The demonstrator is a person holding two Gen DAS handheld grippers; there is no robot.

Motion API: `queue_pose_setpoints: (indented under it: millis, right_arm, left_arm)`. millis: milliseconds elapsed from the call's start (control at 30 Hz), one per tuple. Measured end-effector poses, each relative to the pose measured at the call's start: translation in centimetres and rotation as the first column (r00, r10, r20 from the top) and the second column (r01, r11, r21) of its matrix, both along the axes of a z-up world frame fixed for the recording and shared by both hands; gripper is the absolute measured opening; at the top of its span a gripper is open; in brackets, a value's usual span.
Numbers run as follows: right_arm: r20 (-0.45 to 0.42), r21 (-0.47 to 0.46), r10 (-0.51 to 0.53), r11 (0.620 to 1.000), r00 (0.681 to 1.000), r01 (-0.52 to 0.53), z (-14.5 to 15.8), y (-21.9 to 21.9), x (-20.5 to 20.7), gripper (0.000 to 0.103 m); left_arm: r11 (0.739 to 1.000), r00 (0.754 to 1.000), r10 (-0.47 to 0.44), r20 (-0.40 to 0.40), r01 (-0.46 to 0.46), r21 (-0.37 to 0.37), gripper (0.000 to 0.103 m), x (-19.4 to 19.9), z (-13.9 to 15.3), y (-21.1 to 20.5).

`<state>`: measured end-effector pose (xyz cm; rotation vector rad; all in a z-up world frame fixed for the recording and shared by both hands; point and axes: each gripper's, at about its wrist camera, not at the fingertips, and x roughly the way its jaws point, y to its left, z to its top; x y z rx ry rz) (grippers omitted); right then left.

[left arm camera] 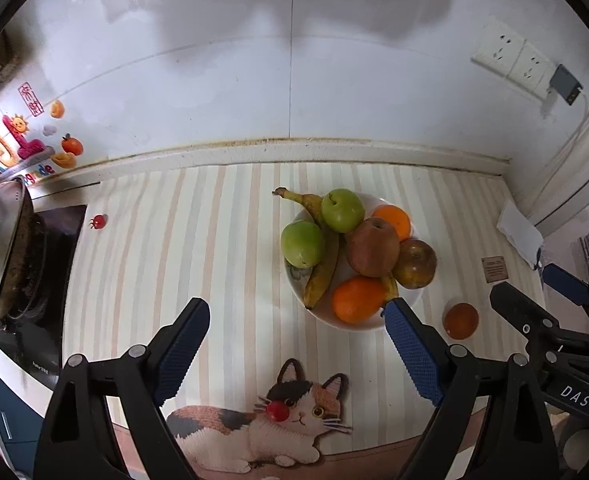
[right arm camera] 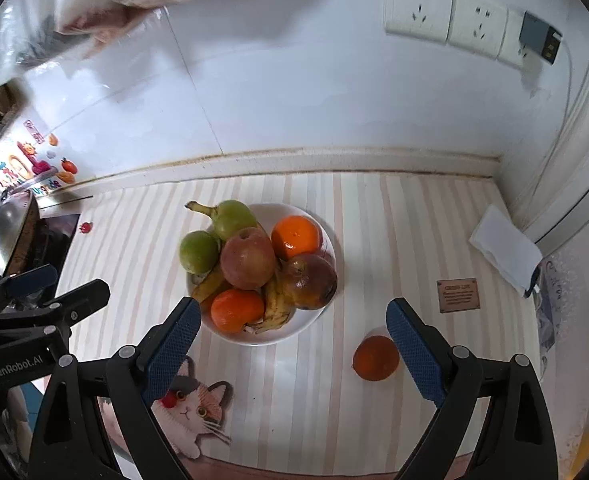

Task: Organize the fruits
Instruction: 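Withdraw both tools and move toward the last orange, then grasp the orange with the left tool while the right tool grasps the small red fruit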

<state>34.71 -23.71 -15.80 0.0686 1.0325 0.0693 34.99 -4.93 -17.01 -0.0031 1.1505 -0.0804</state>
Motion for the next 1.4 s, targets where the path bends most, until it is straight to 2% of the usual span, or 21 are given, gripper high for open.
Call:
queue_pose_setpoints:
  millis: [267, 367, 467, 600, 700, 833, 900, 1033, 1200, 1400]
  right_arm:
    - [0.057, 0.013, 0.014, 1.000, 0.998, -0.015, 3.0, 0.7, -3.1, 0.096]
    - [0.049, 0.069, 0.006, 0.998, 0.999, -0.010, 3.1, -0.1, -3.5, 0.096]
    - [0.012, 0.131, -0.027, 0.991, 1.000, 0.026, 2.0, -2.0, -3.4, 0.096]
    - [-0.051, 0.174, -0.107, 0.978, 0.993, 0.114, -0.6, -6.1, -3.4, 0.093]
    - [-0.116, 0.180, -0.161, 0.967, 0.980, 0.181, -3.4, -9.2, -3.5, 0.071]
    - [-0.158, 0.176, -0.234, 0.949, 0.959, 0.260, -6.4, -13.5, -4.3, 0.057]
    - [-0.176, 0.169, -0.268, 0.940, 0.947, 0.297, -7.8, -15.5, -4.8, 0.055]
    - [-0.207, 0.171, -0.316, 0.920, 0.926, 0.352, -9.9, -18.7, -5.4, 0.044]
    - [-0.233, 0.169, -0.361, 0.899, 0.903, 0.403, -11.7, -21.3, -6.4, 0.043]
    - [-0.279, 0.163, -0.377, 0.888, 0.883, 0.431, -14.0, -23.2, -7.1, 0.043]
  left_arm:
    - [0.999, 0.999, 0.029, 0.037, -0.029, -0.015, 0.090, -2.8, 1.9, 0.7]
    - [0.999, 0.999, 0.041, 0.035, -0.040, -0.032, 0.090, -3.3, 1.9, 0.9]
    - [0.999, 0.998, 0.047, 0.033, -0.047, -0.009, 0.090, -3.7, 1.3, 0.4]
    - [0.999, 0.999, 0.033, -0.008, -0.033, 0.015, 0.090, -3.7, -0.9, -1.2]
    - [1.000, 0.998, -0.003, -0.068, 0.004, 0.018, 0.090, -3.3, -3.4, -3.7]
    - [0.997, 0.989, -0.073, -0.129, 0.077, 0.023, 0.090, -2.5, -6.3, -8.0]
    - [0.994, 0.982, -0.107, -0.157, 0.111, 0.020, 0.090, -2.0, -7.6, -10.3]
    - [0.986, 0.966, -0.165, -0.196, 0.168, -0.003, 0.090, -0.7, -9.7, -14.7]
    - [0.969, 0.935, -0.242, -0.260, 0.244, -0.024, 0.090, 1.0, -12.9, -20.2]
    - [0.952, 0.896, -0.298, -0.329, 0.303, -0.039, 0.090, 2.1, -16.5, -24.5]
